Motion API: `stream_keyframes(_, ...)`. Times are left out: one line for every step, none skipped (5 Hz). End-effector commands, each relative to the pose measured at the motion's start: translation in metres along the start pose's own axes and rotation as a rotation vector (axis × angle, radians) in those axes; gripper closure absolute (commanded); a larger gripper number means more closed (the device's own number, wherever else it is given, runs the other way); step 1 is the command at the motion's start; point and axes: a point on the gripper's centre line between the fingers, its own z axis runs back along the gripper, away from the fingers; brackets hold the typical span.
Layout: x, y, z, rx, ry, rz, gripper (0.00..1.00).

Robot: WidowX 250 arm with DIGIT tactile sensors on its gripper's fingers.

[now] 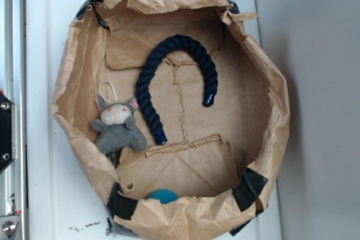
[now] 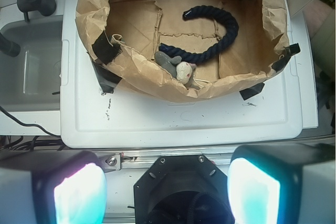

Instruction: Grab the blue rope.

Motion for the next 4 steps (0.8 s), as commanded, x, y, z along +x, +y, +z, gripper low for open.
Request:
stream_keyframes(0.000,0.000,0.000,0.000,0.000,0.000,0.00)
stream_keyframes(0.000,0.000,0.000,0.000,0.000,0.000,0.00)
stream_keyframes(0.000,0.000,0.000,0.000,0.000,0.000,0.00)
stream_keyframes(0.014,0.014,-0.012,-0.040,-0.005,-0.013,0.00)
